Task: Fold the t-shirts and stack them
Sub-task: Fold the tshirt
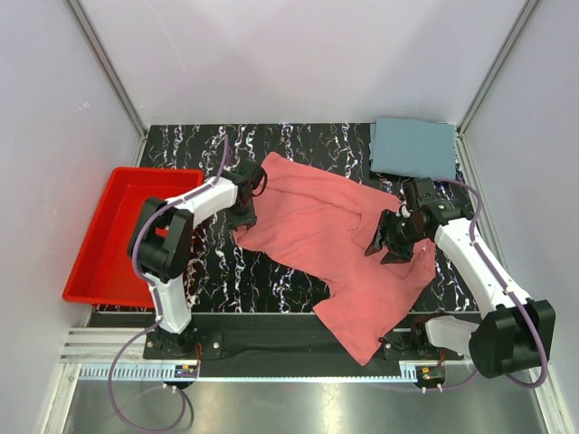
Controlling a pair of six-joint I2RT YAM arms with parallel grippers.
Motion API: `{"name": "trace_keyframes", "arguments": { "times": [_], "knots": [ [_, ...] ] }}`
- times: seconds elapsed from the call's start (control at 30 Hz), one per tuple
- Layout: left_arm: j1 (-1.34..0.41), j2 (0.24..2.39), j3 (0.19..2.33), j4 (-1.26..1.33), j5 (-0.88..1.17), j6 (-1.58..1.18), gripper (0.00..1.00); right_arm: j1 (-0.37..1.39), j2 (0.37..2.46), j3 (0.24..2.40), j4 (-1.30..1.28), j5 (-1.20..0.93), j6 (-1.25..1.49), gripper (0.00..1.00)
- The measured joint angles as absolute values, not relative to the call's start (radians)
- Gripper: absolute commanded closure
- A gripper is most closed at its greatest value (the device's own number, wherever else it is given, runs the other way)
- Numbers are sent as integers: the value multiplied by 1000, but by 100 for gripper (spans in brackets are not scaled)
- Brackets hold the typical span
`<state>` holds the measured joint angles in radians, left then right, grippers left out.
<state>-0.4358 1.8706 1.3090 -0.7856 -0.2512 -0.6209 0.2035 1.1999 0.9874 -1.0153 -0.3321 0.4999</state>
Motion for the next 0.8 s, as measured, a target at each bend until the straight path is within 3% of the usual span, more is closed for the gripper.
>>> {"name": "trace_keyframes", "arguments": {
  "times": [0.17,0.37,0.63,0.8],
  "knots": [
    [-436,1903,1316,-783,-244,-618,70,216,1198,987,-1052,-334,474,45],
    [-436,1903,1316,-765,-235,-614,100,308,1205,987,-1062,-340,467,49],
    [-430,1851,1305,-769,-245,-612,100,617,1289,987,-1097,-313,477,49],
    [-414,1728,1256,-765,-239,-637,100,765,1293,974,-1097,-294,523,42]
  ]
}}
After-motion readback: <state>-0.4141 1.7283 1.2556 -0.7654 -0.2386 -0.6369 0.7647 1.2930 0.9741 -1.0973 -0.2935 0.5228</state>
